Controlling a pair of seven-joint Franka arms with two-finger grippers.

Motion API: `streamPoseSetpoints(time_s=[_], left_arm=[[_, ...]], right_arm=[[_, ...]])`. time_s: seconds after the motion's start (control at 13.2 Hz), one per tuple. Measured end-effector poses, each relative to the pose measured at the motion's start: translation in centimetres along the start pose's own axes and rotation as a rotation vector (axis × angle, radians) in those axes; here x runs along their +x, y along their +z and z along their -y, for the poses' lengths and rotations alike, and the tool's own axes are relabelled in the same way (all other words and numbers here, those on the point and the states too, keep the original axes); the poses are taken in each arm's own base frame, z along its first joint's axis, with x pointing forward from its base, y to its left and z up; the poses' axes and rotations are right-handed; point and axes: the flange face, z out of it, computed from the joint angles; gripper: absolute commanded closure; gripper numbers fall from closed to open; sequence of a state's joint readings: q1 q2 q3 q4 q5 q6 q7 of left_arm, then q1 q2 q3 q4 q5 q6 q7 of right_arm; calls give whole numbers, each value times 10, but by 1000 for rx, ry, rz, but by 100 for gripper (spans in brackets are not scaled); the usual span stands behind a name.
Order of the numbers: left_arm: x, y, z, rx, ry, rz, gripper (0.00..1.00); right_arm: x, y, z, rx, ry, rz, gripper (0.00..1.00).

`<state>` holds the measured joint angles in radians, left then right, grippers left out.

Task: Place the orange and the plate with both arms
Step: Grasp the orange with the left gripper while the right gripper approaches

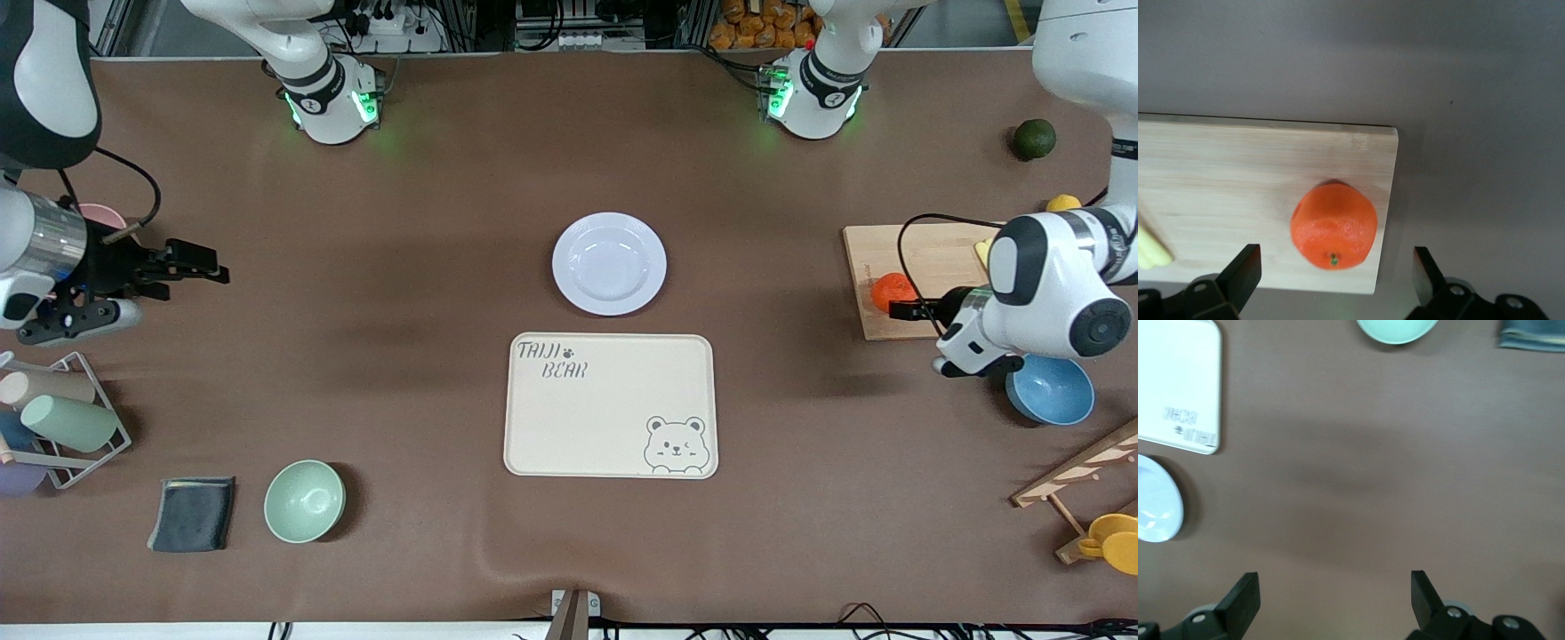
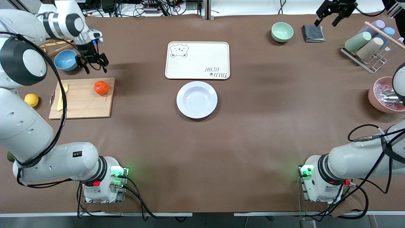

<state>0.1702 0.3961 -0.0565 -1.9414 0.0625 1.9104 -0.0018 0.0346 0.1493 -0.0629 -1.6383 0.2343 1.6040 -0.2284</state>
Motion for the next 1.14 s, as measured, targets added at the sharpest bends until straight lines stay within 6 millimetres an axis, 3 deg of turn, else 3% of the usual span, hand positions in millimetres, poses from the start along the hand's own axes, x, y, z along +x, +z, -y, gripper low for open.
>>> streamPoseSetpoints(time_s=[0.23, 0.61, 0.68, 0.76, 0.83, 1.14], left_arm=[[-15, 31, 8, -8, -14, 3, 0], [-24, 59, 10, -13, -18, -15, 0], [-25, 65, 10, -14, -17, -19, 22], [-25, 71, 9, -14, -16, -22, 80], [-24, 74, 9, -15, -13, -27, 98], [-21, 67, 9, 11, 17, -55, 100]], right_arm=[[6, 22, 3, 59, 11, 20, 0], [10, 70, 9, 221, 62, 31, 0], [10, 79, 11, 250, 72, 34, 0], [10, 87, 14, 273, 81, 37, 0], [10, 96, 17, 290, 88, 37, 0], [9, 132, 28, 365, 134, 28, 0]])
